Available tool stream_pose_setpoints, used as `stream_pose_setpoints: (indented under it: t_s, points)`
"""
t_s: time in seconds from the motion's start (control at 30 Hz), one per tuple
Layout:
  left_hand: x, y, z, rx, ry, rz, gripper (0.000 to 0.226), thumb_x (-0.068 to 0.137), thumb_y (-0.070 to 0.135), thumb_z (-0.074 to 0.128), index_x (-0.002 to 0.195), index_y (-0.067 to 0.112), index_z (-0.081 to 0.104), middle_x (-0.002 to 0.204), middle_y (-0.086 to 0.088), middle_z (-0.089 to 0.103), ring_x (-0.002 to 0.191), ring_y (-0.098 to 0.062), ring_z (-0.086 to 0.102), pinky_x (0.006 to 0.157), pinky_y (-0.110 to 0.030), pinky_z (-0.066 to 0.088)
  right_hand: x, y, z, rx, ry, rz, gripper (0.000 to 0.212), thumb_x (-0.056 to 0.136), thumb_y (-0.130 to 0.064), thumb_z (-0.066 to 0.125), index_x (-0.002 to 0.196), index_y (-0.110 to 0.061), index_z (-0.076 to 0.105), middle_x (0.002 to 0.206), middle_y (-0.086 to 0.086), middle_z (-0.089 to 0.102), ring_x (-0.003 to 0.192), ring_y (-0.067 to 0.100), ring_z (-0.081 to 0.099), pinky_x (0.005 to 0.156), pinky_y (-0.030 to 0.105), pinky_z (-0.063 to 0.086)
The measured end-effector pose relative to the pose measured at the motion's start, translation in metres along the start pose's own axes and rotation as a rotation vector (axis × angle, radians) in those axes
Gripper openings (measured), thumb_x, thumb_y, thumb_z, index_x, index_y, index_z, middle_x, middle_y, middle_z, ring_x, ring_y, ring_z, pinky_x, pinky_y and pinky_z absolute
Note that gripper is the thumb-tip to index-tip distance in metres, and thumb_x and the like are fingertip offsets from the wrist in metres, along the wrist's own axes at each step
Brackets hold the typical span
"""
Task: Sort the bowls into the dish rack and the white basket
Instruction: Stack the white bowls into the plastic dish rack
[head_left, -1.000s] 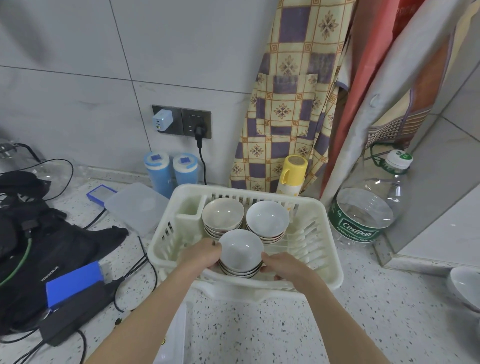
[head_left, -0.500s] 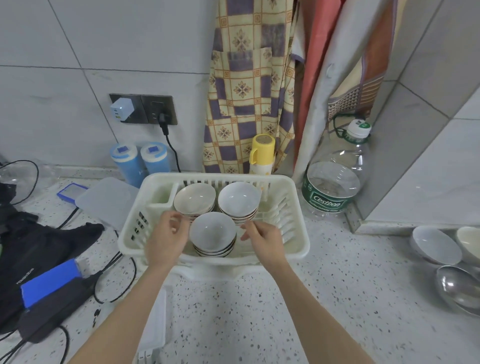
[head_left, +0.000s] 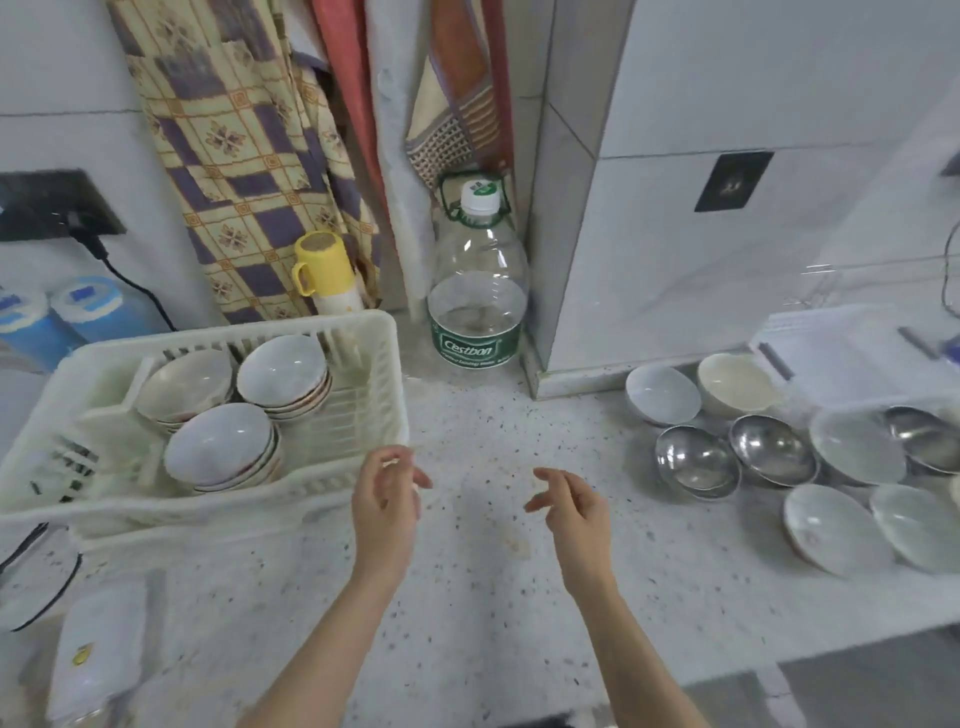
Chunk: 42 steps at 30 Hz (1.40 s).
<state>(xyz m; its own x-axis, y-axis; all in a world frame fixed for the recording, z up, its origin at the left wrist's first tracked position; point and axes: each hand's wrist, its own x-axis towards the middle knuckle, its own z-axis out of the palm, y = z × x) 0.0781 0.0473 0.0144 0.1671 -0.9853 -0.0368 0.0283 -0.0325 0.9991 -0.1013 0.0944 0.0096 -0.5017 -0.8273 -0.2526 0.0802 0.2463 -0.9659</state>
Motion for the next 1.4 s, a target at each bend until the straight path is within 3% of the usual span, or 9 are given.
stream_pose_setpoints:
  t_s: [0.07,0.17,0.3,0.53,0.7,0.87,1.0,1.2,1.4]
  points:
    - [-0.019,-0.014,0.043,0.038,-0.088,-0.087,0.015,0.1,0.017,0.05,0.091,0.023,0.06,0.063,0.005,0.066,0.043,-0.008,0.041,0.043,-0.017,0.037,0.007,0.015,-0.044,0.113,0.209,0.113,0.022,0.096,-0.025,0.053,0.096,-0.018,0.074,0.064,0.002,0.07,0.058,0.011,0.045,0.068,0.029,0.044]
    - [-0.042,-0.029,0.1,0.078,-0.224,-0.164,0.012,0.101,0.022,0.049,0.097,0.022,0.06,0.064,0.006,0.067,0.043,-0.008,0.043,0.046,-0.015,0.04,0.016,0.035,-0.103,0.306,0.538,0.28,0.019,0.093,-0.026,0.056,0.099,-0.011,0.066,0.068,0.006,0.07,0.053,0.013,0.035,0.056,0.026,0.035]
    - [-0.062,-0.044,0.159,0.108,-0.358,-0.253,0.013,0.101,0.029,0.049,0.1,0.023,0.061,0.068,0.005,0.069,0.044,-0.006,0.044,0.047,-0.014,0.041,0.024,0.055,-0.172,0.308,0.738,0.419,0.017,0.091,-0.032,0.052,0.095,-0.016,0.059,0.076,0.006,0.073,0.049,0.011,0.03,0.051,0.025,0.03]
    - [-0.079,-0.062,0.216,0.131,-0.376,-0.367,0.013,0.097,0.034,0.052,0.099,0.025,0.061,0.072,0.006,0.07,0.046,-0.005,0.046,0.051,-0.017,0.038,0.039,0.063,-0.243,0.327,0.745,0.463,0.051,0.09,-0.045,0.057,0.131,-0.014,0.053,0.087,0.001,0.074,0.051,0.011,0.04,0.049,0.024,0.033]
    - [-0.075,-0.068,0.232,0.13,-0.331,-0.415,0.014,0.098,0.03,0.051,0.102,0.022,0.062,0.074,0.003,0.071,0.045,-0.006,0.045,0.043,-0.013,0.036,0.053,0.063,-0.26,0.323,0.754,0.435,0.058,0.093,-0.039,0.052,0.144,-0.014,0.042,0.104,0.005,0.072,0.061,0.014,0.049,0.056,0.025,0.038]
    - [-0.052,-0.072,0.251,0.202,-0.291,-0.426,0.015,0.097,0.027,0.05,0.106,0.019,0.06,0.082,-0.002,0.069,0.046,-0.007,0.045,0.041,-0.014,0.035,0.065,0.06,-0.271,0.222,0.767,0.427,0.034,0.09,-0.021,0.048,0.121,-0.013,0.058,0.095,0.009,0.071,0.059,0.017,0.049,0.063,0.031,0.043]
    - [-0.021,-0.068,0.275,0.297,-0.259,-0.448,0.018,0.097,0.026,0.048,0.107,0.014,0.057,0.087,-0.002,0.068,0.052,-0.011,0.043,0.047,-0.023,0.033,0.065,0.061,-0.272,0.203,0.758,0.412,0.027,0.088,-0.016,0.049,0.112,-0.011,0.062,0.092,0.012,0.072,0.069,0.017,0.054,0.065,0.033,0.043]
    - [0.022,-0.063,0.31,0.203,-0.218,-0.739,0.035,0.09,0.043,0.059,0.106,0.012,0.063,0.101,-0.005,0.069,0.054,-0.011,0.036,0.043,-0.023,0.026,0.055,0.053,-0.265,0.199,0.685,0.296,0.011,0.083,-0.013,0.049,0.078,-0.016,0.059,0.074,0.01,0.065,0.056,0.017,0.035,0.05,0.029,0.029]
    - [0.048,-0.075,0.337,0.272,-0.257,-0.749,0.033,0.088,0.041,0.065,0.105,0.012,0.064,0.1,-0.007,0.07,0.063,-0.014,0.047,0.056,-0.026,0.04,0.062,0.035,-0.265,0.219,0.625,0.241,0.015,0.083,-0.007,0.05,0.088,-0.01,0.064,0.073,0.013,0.07,0.04,0.008,0.025,0.038,0.019,0.025]
